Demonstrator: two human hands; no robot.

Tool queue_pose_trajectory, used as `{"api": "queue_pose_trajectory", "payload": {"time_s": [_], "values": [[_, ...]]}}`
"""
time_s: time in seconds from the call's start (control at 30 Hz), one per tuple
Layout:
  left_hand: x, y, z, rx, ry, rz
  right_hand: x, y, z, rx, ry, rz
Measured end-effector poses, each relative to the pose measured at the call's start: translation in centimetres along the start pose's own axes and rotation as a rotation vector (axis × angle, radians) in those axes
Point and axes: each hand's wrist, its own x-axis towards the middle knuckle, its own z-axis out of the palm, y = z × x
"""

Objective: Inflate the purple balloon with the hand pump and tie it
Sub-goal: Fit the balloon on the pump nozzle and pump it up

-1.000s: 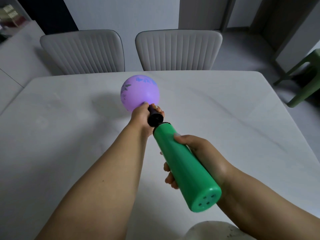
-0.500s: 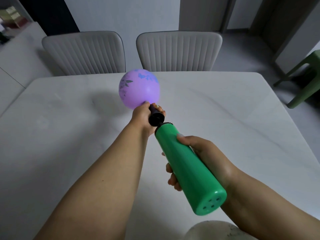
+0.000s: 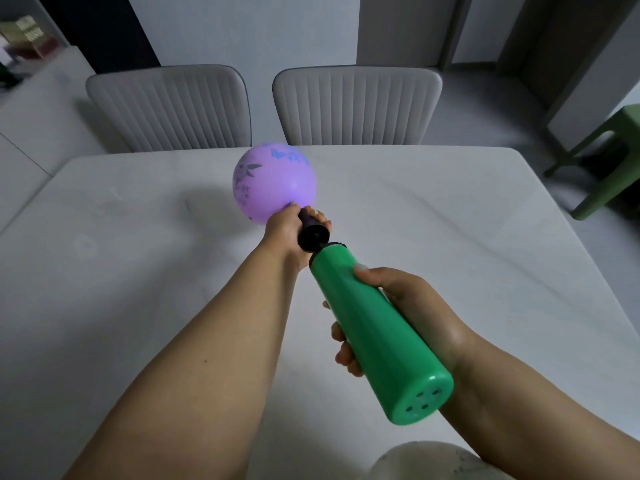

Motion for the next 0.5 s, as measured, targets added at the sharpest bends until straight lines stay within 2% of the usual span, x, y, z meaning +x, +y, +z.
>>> {"api": "queue_pose_trajectory", "payload": {"time_s": [0.2,0.43,0.5], "values": [[-0.8,-0.6,0.6,0.045,-0.031,0.005,1.5,-1.3,1.1,-0.009,0.077,-0.055],[-0.5,0.6,-0.6,-0.005,-0.011,0.004,-0.8,1.0,0.5,-0.017,-0.011,-0.005],[-0.9,0.2,-0.3,0.007,-0.014,0.008,-0.4,0.4,0.8,-0.006,0.011,-0.016]]}}
